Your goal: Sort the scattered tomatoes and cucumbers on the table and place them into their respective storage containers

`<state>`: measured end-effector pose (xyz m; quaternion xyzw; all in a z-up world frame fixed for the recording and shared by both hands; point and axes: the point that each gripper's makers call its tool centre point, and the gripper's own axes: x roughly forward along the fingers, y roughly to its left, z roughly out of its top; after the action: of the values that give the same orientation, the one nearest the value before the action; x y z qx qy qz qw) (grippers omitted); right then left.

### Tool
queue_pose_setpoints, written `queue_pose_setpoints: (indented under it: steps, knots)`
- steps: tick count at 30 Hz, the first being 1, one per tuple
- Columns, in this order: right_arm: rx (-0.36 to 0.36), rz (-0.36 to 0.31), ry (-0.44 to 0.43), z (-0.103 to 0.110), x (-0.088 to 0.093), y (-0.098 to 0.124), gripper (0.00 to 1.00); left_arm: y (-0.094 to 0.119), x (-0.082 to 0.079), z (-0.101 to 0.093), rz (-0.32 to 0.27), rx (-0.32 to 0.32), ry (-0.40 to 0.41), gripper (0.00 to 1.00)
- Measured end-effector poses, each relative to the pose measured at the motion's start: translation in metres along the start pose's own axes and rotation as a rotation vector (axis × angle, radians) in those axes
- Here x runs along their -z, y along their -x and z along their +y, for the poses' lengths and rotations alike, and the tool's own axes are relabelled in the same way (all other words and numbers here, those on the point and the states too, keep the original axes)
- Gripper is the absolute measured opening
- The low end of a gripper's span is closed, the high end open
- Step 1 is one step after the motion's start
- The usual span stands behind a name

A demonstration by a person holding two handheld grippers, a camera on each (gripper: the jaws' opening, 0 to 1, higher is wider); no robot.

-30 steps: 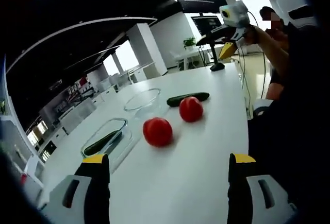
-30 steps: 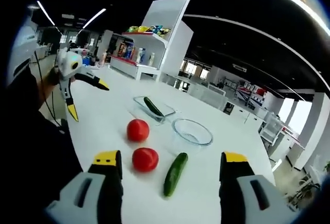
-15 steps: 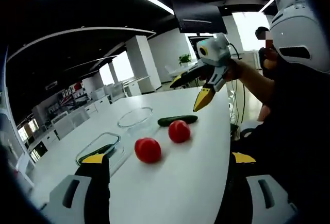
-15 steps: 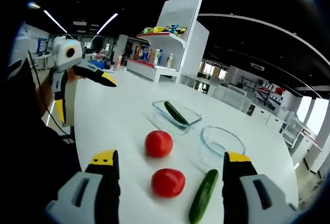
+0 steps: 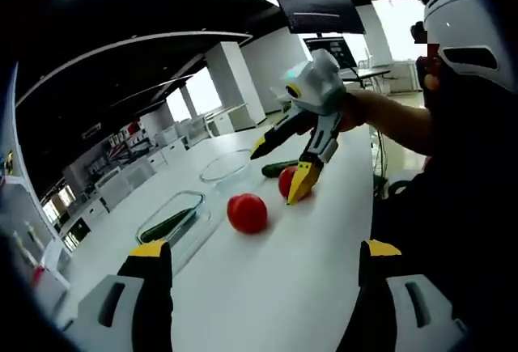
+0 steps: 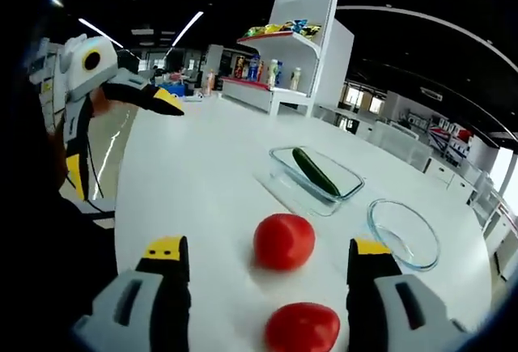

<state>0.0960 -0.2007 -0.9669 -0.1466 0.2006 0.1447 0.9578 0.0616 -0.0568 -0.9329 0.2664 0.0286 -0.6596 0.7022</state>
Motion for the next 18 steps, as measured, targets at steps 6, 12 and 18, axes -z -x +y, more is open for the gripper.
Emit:
queue_pose_setpoints:
  steps: [6, 12, 18]
  knots:
    - [-0.022, 0.061, -0.021, -0.003, 0.015, -0.032, 0.73, 0.005, -0.002, 0.001, -0.019, -0.003, -0.011, 0.94]
    - [-0.052, 0.158, 0.001, 0.000, 0.036, -0.057, 0.68, 0.005, 0.001, 0.000, -0.021, 0.003, -0.024, 0.94]
    - [-0.064, 0.199, -0.001, -0.003, 0.045, -0.078, 0.62, 0.004, 0.004, 0.002, -0.033, 0.010, -0.007, 0.94]
